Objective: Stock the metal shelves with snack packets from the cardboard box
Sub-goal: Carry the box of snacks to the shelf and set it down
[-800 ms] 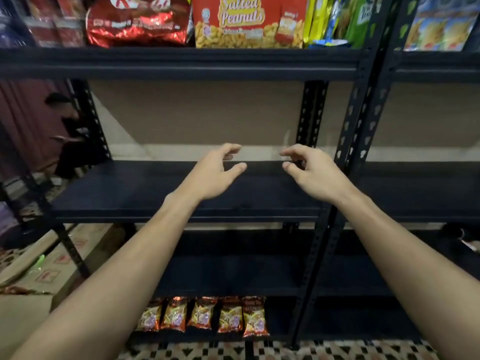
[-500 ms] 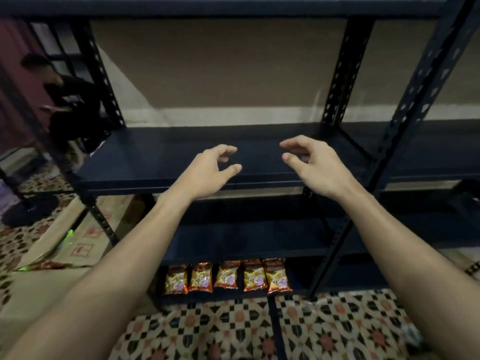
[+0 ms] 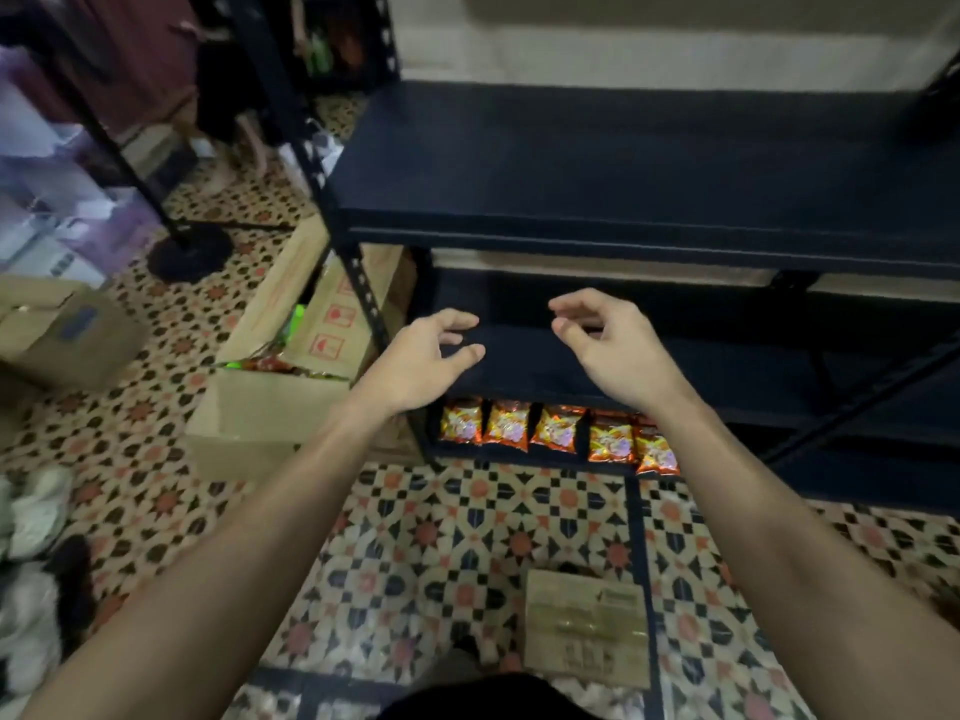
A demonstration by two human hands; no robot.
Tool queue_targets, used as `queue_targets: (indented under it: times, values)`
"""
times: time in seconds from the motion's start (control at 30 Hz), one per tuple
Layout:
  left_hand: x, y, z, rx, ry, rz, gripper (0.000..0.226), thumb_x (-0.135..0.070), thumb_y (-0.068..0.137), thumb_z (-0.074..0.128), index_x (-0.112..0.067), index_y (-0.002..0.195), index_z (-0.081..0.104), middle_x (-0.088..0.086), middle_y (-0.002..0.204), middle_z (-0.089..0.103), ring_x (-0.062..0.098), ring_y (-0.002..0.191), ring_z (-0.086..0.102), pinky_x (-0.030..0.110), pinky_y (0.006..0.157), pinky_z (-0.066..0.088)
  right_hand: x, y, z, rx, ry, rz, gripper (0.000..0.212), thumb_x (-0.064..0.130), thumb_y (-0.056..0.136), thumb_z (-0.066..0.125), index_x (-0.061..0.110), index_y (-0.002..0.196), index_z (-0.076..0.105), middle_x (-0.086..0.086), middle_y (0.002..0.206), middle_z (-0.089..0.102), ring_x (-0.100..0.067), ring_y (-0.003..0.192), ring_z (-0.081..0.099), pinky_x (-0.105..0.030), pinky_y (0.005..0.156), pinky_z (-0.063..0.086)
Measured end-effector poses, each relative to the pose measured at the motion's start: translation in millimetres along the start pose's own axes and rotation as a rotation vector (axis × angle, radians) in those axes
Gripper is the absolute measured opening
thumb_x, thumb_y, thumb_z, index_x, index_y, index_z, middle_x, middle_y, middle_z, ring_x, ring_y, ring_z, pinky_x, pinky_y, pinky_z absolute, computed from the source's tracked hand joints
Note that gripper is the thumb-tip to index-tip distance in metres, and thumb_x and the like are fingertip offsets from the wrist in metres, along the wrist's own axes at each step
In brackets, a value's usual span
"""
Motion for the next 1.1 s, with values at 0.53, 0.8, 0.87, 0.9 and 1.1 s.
queue_targets:
  times: [0.53,0.8,0.87,0.9,1.1]
  values:
    - [240.0,-69.1,-136.2,-0.147,-0.076,-0.42,0.036,-0.027,0.097,0.06,-0.014,0.13,0.057,0.0,0.122,0.056,0.015,0.119,0.054,0.025,0.075,0.045,39.2,59.6,286.3,0.4,0.016,0.091,0.019,0.022,0.099,0.06,0.017,0.114,0.068,0.007,0.102,0.066,-0.006,0.095,0.061,-0.016,0.083,0.049]
    - [393.2,-19.9,-267.8,-0.146,-0.064,-0.455,0.031,-0.026,0.095,0.062,-0.02,0.125,0.062,-0.004,0.127,0.06,0.01,0.121,0.054,0.024,0.093,0.042,106.0,139.5,455.8,0.474,0.048,0.218,0.019,0.018,0.1,0.057,0.013,0.114,0.068,0.008,0.103,0.065,-0.006,0.1,0.06,0.001,0.075,0.04]
    - [422.2,-11.6,-292.8,-0.109,-0.07,-0.48,0.032,-0.027,0.096,0.061,-0.019,0.126,0.061,-0.009,0.125,0.058,0.007,0.118,0.052,0.023,0.092,0.04,124.3,160.3,493.2,0.494,0.046,0.239,0.021,0.021,0.1,0.056,0.014,0.116,0.068,0.006,0.11,0.066,-0.005,0.104,0.058,-0.004,0.085,0.042]
    - [434.5,-7.4,-302.9,-0.092,-0.065,-0.483,0.032,-0.027,0.096,0.061,-0.018,0.126,0.061,-0.009,0.124,0.057,0.008,0.118,0.052,0.022,0.091,0.039,130.8,169.3,510.8,0.504,0.054,0.257,0.021,0.022,0.1,0.056,0.015,0.116,0.068,0.005,0.113,0.067,-0.006,0.107,0.059,-0.013,0.093,0.044]
    - [502.7,19.2,-352.9,-0.033,-0.078,-0.548,0.034,-0.025,0.096,0.061,-0.013,0.127,0.06,-0.003,0.129,0.058,0.006,0.111,0.052,0.019,0.089,0.037,169.7,214.5,599.6,0.64,0.074,0.325,0.026,0.023,0.102,0.053,0.014,0.124,0.064,0.005,0.118,0.064,-0.006,0.108,0.056,-0.019,0.091,0.039]
Point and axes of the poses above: each hand's wrist, its own y-axis towards the middle knuckle, its own z-axis out of the palm, x = y × z, the point moved 6 cm from there along y, towards the middle knuckle
